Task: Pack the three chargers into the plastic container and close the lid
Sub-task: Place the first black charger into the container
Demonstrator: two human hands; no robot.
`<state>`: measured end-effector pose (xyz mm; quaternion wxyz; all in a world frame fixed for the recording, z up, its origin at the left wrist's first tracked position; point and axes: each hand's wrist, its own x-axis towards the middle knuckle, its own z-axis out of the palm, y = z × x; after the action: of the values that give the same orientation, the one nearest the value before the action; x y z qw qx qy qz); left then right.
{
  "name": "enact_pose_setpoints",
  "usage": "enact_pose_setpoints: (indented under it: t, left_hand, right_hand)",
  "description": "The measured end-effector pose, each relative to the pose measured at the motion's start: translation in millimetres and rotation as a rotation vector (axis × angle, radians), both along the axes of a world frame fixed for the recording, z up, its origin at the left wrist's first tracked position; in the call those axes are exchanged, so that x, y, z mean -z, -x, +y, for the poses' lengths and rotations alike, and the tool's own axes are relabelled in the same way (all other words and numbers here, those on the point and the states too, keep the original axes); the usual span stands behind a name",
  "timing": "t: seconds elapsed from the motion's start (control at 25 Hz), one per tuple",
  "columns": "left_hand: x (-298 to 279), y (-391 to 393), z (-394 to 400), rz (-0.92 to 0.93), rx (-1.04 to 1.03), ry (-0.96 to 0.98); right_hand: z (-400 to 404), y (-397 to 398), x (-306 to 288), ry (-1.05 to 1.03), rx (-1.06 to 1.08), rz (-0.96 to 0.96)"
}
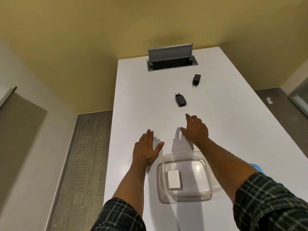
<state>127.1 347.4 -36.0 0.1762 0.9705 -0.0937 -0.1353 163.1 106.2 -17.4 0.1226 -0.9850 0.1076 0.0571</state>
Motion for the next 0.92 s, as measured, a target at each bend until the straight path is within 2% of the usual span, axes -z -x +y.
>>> enact_pose_setpoints:
  t: [0.28,0.48,0.56,0.64,0.8,0.92]
  left_hand:
    - [25,-39,-16,-0.023,0.04,-0.045]
    - [55,-67,-32,0.008,0.056,-0.037]
    - [107,-136,-54,0.067,0.059,-0.023]
    - [110,-139,-55,0.027,0.062,-0.071]
    - [117,-121,-56,-0.047,0.086,-0.127]
    - [133,-106,-49,-0.049,-0.003,-0.175]
  right_hand:
    - [-12,-46,29,-0.056,0.004,0.12]
    - [-22,-79,44,-0.001,-0.053,0.105]
    - [-41,-149,86,0.02,-0.021,0.164]
    - [-42,-149,77,0.075,-0.079,0.166]
    - [-44,-144,75,0.06,-0.068,0.048]
    - [-35,-142,96,0.065,-0.114,0.128]
